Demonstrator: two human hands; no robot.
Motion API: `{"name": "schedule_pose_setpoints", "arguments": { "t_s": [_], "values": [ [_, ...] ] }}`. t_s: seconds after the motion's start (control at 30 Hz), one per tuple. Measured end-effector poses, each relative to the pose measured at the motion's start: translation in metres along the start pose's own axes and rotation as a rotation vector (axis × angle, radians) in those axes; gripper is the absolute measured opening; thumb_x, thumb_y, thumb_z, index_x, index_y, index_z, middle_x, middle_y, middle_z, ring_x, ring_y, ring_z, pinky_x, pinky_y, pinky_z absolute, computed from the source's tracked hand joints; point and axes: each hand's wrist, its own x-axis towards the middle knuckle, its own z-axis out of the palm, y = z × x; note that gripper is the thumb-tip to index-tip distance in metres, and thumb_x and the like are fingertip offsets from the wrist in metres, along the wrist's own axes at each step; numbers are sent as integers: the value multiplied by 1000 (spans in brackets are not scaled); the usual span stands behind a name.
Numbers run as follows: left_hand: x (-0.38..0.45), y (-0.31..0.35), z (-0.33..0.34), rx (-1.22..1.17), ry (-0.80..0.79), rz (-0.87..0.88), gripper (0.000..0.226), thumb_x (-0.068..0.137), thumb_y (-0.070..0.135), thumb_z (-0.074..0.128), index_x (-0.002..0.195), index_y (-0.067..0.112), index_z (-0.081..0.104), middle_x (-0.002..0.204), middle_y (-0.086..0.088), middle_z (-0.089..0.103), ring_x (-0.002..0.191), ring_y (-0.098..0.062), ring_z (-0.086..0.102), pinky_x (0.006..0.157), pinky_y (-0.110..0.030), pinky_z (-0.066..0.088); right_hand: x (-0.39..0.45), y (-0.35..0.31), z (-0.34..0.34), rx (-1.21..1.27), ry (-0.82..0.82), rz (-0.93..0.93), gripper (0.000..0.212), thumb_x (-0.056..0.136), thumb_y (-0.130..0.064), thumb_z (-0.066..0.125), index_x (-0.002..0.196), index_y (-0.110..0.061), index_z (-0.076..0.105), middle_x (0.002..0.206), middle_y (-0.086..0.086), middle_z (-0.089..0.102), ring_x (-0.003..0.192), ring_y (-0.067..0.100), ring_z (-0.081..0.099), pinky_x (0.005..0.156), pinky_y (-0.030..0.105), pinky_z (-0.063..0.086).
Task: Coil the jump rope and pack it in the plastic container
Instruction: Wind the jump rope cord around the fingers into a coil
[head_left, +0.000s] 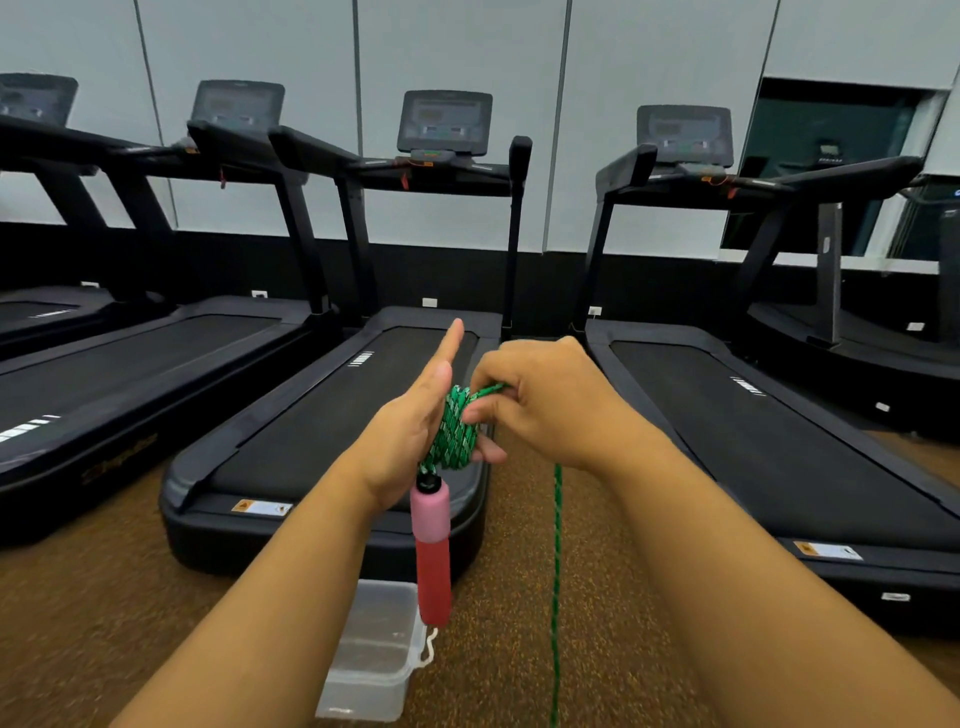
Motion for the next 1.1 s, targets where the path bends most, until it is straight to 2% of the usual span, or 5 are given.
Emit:
{"name": "schedule_pose_setpoints", "arguments": {
  "t_s": [0.07,0.3,0.53,0.73,1.1],
  "values": [
    [-2,4,2,-17,-37,5,49,99,49,31,147,52,18,103,-9,69,81,-34,67,90,-53,47,4,6,-2,111,-3,65,12,86,-37,64,88,-25,67,82,-11,61,79,10,58,78,38,48],
    [-9,14,6,-56,-133,48,58,94,42,35,149,47,16,111,-26,69,66,-26,69,70,-35,55,1,29,0,418,62,284,13,95,-27,57,98,-24,69,95,-10,68,94,4,60,76,16,42],
    [-2,27,5,-43,-99,185,82,88,12,53,151,44,10,110,-34,65,72,-23,71,72,-31,55,-12,24,33,549,37,329,23,100,-22,48,110,-31,66,108,-8,69,103,7,61,89,24,49],
    [7,26,0,-60,-2,225,86,91,11,57,150,47,5,125,-22,63,101,-26,70,84,-30,54,-17,11,50,551,-36,331,34,101,-30,43,132,-38,51,124,-4,64,114,12,57,98,34,47],
    [12,19,-9,-81,73,219,66,103,11,31,149,49,3,130,-21,60,100,-29,70,86,-32,54,-34,3,77,376,-68,263,43,102,-35,37,144,-37,33,116,10,67,108,28,60,92,49,48]
  ]
}}
